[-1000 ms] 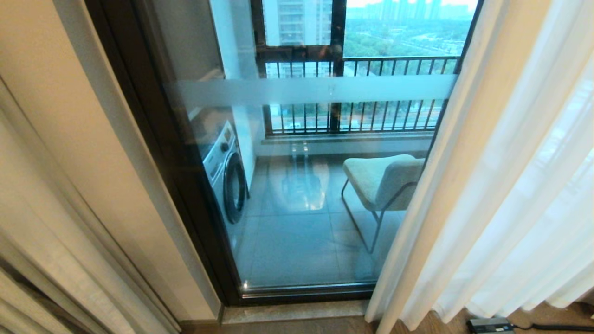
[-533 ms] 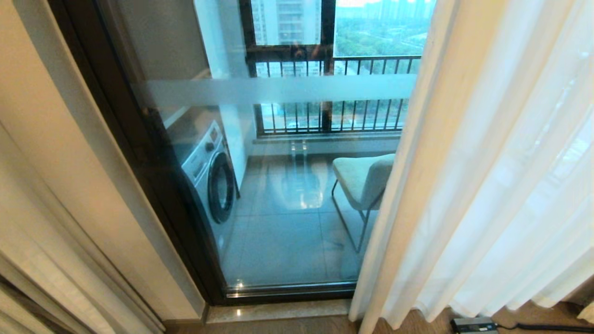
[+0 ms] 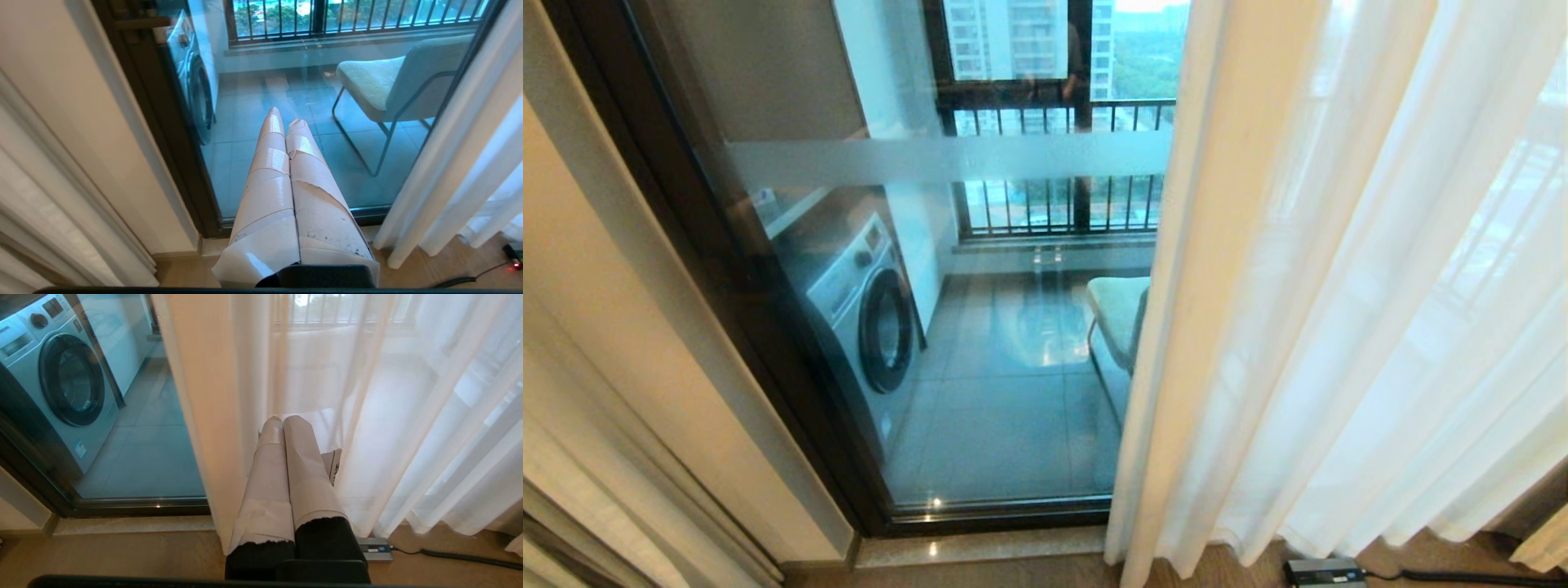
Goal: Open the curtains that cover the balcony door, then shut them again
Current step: Pull the inner curtains open on both sides
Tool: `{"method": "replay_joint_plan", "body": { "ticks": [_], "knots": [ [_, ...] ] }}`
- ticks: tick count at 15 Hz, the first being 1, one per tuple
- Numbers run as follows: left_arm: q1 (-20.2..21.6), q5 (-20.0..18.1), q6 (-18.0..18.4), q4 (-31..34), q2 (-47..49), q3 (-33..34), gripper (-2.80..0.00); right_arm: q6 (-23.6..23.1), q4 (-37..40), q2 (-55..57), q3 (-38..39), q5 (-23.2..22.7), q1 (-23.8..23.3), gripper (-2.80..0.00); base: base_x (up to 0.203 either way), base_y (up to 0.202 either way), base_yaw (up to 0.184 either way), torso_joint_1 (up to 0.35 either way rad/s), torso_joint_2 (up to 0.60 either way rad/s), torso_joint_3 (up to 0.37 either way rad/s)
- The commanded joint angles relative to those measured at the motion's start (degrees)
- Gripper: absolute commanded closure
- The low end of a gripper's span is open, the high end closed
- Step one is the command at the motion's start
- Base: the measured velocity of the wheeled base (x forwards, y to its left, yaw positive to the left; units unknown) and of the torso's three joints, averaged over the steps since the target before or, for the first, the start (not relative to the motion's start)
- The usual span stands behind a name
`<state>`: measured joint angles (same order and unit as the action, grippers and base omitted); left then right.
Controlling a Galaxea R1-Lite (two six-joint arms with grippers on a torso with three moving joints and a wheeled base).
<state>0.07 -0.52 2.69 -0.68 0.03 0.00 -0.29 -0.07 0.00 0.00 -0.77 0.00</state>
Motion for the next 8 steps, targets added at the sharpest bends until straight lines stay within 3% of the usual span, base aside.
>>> {"method": "replay_joint_plan", "body": {
  "ticks": [1,8],
  "knots": [
    [0.01,0.00,0.03,-0.02,-0.03,0.00,0.00,0.00,-0.01,0.00,0.00,-0.02,0.00,0.00,0.000,-0.187,0.001,0.000,0.00,0.002],
    [0.01,0.00,0.03,-0.02,-0.03,0.00,0.00,-0.01,-0.01,0.00,0.00,-0.02,0.00,0.00,0.000,-0.184,0.003,0.001,0.00,0.003]
  ]
}}
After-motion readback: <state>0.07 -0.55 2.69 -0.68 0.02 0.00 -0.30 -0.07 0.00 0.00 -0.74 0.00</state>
